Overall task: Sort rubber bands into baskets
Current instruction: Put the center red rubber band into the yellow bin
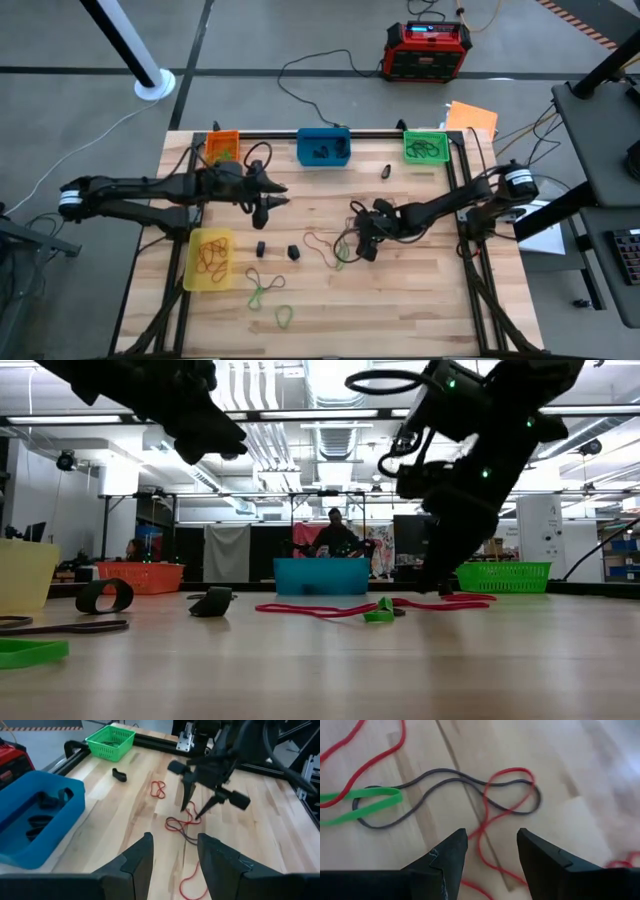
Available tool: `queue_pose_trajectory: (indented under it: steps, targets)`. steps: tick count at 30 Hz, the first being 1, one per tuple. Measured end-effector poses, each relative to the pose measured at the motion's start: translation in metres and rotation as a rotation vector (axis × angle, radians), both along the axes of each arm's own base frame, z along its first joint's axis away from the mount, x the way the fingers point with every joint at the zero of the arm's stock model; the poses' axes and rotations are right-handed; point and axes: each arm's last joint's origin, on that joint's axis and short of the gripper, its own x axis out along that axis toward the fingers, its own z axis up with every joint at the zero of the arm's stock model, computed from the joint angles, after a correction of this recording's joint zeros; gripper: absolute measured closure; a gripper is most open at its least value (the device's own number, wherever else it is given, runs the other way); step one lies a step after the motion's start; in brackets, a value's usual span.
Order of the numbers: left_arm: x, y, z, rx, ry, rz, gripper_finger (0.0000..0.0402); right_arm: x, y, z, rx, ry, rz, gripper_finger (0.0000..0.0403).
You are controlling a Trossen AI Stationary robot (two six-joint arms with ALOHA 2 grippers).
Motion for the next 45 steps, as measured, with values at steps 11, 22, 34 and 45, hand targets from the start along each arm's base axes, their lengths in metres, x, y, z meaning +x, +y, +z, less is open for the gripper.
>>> queue_pose_trajectory:
  steps: [11, 22, 34, 45]
  targets:
    - [0.003, 0.001, -0.005, 0.01, -0.018, -0.002, 0.0264, 0.012, -0.001, -0.032, -0.013, 0.019, 0.005, 0.0247]
    - [0.009, 0.002, -0.002, 0.038, -0.081, 0.009, 0.0264, 0.012, -0.013, -0.04, -0.04, 0.062, 0.038, 0.0391]
    - [0.025, 0.004, -0.017, 0.024, -0.047, 0.01, 0.0265, 0.004, -0.013, 0.029, -0.088, -0.137, 0.156, 0.0394]
    - [0.025, -0.005, -0.011, 0.012, -0.102, -0.13, 0.0264, 0.005, -0.018, 0.082, -0.247, -0.439, 0.242, 0.0394]
